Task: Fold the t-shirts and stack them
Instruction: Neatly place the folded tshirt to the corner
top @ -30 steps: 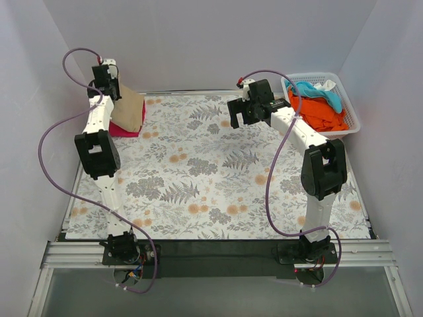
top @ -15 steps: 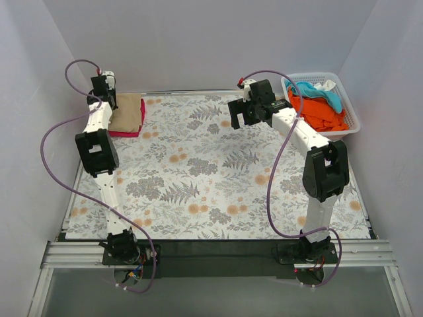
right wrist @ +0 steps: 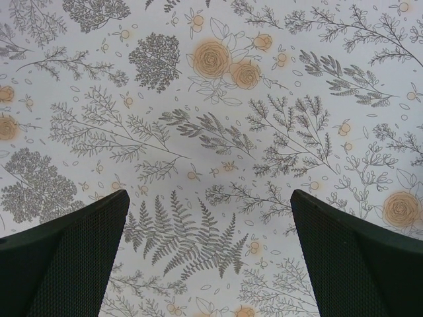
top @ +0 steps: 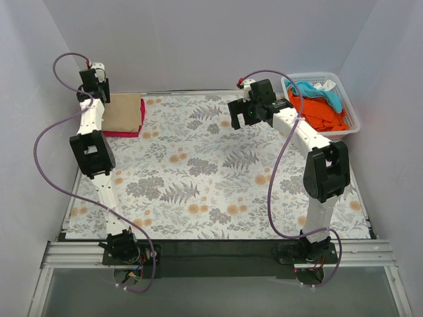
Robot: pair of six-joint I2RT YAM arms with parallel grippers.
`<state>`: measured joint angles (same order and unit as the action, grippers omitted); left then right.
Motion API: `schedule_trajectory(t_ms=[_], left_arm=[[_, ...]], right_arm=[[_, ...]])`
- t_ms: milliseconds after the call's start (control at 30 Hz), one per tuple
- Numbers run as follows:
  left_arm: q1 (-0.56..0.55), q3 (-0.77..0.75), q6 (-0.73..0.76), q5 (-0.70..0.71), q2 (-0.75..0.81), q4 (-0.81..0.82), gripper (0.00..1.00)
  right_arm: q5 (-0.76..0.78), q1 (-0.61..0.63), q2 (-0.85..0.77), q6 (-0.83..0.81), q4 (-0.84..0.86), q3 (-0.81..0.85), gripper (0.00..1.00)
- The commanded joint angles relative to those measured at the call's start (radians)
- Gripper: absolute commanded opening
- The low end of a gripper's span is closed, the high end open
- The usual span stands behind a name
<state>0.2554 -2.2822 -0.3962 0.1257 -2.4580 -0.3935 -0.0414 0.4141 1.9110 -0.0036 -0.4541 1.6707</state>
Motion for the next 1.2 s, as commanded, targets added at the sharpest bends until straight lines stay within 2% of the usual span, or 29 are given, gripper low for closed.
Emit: schedule_trajectory(t_ms=[0,233,367,500,733,933,1167], left_arm=[[0.065,-0.025,-0.051,-0.053,0.143,-0.011,0.43],[0.103,0.107,-0.19,-0.274,0.234,0.004,0.4],[0.104,0.153,-0.228,-0.351,0.231,0.005,0.31],[0.108,0.164,-0.277,-0.311,0.205,-0.047,0.24],[0.119,0.343,-0.297,-0.226,0.22,-0.038,0.22],[0.151,0.354,-0.308,-0.179,0.182,-0.077,0.22],[0.159,0.362,-0.293,-0.245,0.3,-0.076,0.36]], right_arm=[[-0.04,-0.001,-0.05,-0.041,-0.015,0.008,0.98],[-0.097,-0.001,-0.049,-0.062,-0.017,-0.029,0.98],[-0.129,-0.003,-0.053,-0.065,-0.015,-0.06,0.98],[-0.152,-0.006,-0.073,-0.111,-0.015,-0.086,0.98],[-0.161,-0.027,-0.099,-0.147,-0.031,-0.12,0.98],[-0.152,-0.037,-0.11,-0.179,-0.067,-0.109,0.98],[-0.126,-0.061,-0.147,-0.237,-0.11,-0.068,0.98]])
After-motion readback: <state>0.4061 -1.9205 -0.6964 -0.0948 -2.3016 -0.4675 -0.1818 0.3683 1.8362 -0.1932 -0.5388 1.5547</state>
